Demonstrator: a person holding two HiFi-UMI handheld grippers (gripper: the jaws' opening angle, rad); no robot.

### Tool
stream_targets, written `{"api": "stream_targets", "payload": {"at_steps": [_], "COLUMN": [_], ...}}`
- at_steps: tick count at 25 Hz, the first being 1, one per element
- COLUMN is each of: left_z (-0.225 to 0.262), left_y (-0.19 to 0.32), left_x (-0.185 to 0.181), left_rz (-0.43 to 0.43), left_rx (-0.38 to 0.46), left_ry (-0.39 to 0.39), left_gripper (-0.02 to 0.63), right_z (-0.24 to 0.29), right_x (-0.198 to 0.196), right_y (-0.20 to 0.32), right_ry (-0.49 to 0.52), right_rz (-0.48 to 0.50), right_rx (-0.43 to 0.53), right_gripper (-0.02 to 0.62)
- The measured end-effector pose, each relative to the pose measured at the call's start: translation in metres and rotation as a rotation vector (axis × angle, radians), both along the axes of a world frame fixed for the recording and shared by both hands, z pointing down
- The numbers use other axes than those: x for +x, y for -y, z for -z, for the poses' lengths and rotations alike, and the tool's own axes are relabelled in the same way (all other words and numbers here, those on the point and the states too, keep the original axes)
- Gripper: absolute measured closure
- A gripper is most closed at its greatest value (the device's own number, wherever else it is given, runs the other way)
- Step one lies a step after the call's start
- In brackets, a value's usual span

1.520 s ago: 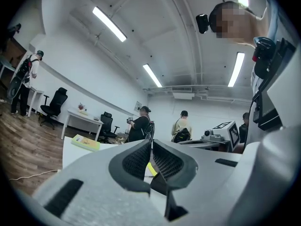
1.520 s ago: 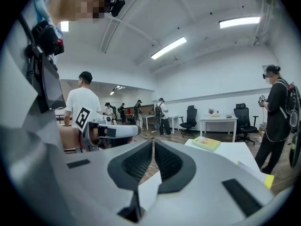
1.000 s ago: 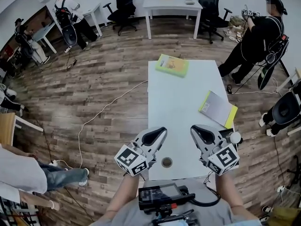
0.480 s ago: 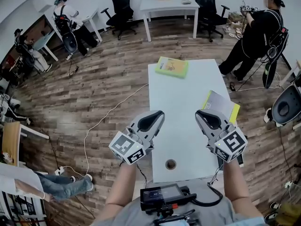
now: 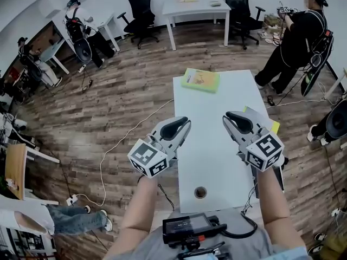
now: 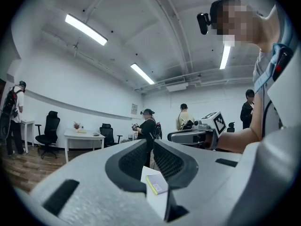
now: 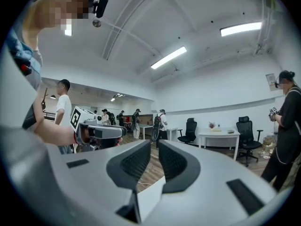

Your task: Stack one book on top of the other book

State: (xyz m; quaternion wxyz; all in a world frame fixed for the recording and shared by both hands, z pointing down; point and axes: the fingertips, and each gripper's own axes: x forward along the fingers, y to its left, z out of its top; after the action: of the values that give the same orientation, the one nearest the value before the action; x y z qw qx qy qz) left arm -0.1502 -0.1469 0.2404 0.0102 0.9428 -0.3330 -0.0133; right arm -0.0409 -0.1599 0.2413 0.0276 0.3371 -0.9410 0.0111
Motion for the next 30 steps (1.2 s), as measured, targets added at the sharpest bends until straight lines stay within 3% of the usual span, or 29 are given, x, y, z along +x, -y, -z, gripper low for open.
{"api": "stream_targets", "payload": {"at_steps": [3,5,8,17,23,30], "left_z": [-0.011,-0.017,-0.024,-0.048,-0.075,-0.102], "left_y": [0.012,0.019,0.033,0.090,0.127,0.178], "left_x": [-0.002,-0.002,0.001,-0.002,-0.008,-0.016], "left_rz": [0.006,0.006,0.009,0.030,0.024,0.035], "left_rx": [-0.027,-0.042,-0.062,-0.142,-0.197,-0.243], "left_ry": [-0.007,-0.005,0.004,0.029,0.111,0.129], "left_gripper": [0.572,0.562,0.459,0.397,0.359,0.356], "right_z": [-0.012,-0.019,-0.029,-0.061,-0.081,-0.113], "right_x": [-0.003,-0.007,-0.013,-0.013,-0.013,-0.012], "right_y": [0.011,0.017,0.031,0.087,0.126,0.180], "right_ry": [-0.008,-0.011,-0.023,-0.019,-0.031,-0.011], "right_rz": [0.007,0.019,0.025,-0.034,-0.097,-0.197], "right_rx": [-0.019,-0.033,-0.056,-0.151,-0.194,-0.266], "right_gripper": [0.557,0.498,0.456,0.417,0.400,0.400]}}
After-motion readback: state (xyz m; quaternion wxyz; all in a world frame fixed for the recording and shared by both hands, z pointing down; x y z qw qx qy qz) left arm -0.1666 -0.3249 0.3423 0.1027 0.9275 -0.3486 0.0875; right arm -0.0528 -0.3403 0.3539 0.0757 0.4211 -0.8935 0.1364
